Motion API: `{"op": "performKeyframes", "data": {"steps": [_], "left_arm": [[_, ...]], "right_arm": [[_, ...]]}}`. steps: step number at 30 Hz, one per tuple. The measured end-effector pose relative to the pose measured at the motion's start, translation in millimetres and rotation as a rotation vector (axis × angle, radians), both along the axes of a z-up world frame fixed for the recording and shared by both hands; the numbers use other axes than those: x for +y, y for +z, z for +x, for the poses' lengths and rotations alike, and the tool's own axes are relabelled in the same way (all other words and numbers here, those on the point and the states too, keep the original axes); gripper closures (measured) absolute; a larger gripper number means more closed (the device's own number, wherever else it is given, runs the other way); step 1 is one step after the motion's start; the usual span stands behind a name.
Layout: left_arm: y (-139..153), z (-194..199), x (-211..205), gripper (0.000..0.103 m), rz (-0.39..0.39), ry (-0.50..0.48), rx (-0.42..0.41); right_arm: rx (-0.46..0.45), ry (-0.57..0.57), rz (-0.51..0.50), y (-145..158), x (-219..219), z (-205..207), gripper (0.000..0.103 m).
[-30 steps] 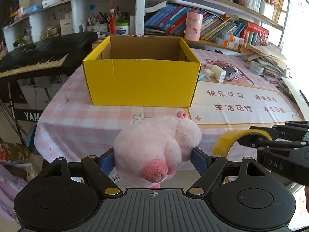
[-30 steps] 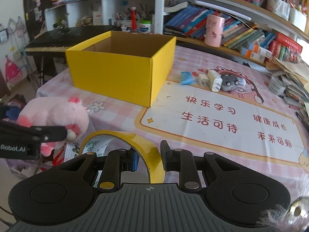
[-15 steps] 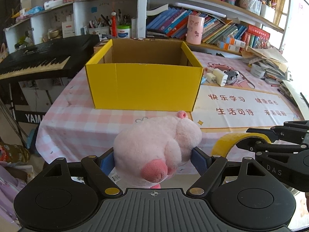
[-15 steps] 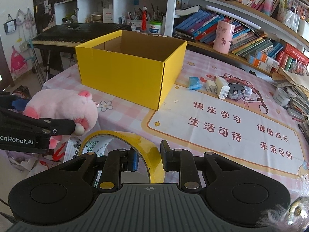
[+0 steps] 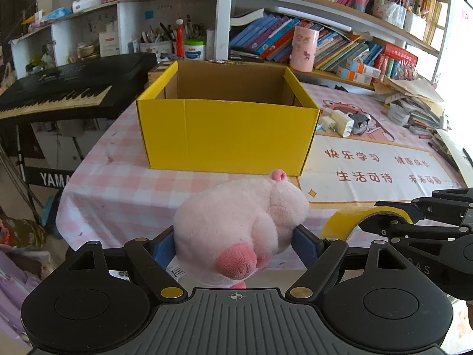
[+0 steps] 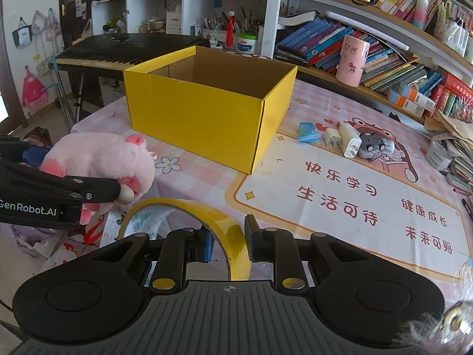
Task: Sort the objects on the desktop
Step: 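Carry the pig and tape roll with both tools over the yellow box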
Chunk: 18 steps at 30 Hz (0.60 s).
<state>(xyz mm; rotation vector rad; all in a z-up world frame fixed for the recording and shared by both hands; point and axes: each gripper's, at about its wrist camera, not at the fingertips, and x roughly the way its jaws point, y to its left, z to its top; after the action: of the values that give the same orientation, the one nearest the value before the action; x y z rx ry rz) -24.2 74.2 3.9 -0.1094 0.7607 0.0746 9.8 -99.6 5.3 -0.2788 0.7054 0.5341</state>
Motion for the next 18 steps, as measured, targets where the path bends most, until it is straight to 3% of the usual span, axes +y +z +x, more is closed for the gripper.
{"op": "performKeyframes", "data": {"steps": [18], "left_arm": [[18,31,11,0.021,0.016,0.030,-0.041]], "right_arm": [[-0.001,0.031,0.074,25,12,41,0.085]]}}
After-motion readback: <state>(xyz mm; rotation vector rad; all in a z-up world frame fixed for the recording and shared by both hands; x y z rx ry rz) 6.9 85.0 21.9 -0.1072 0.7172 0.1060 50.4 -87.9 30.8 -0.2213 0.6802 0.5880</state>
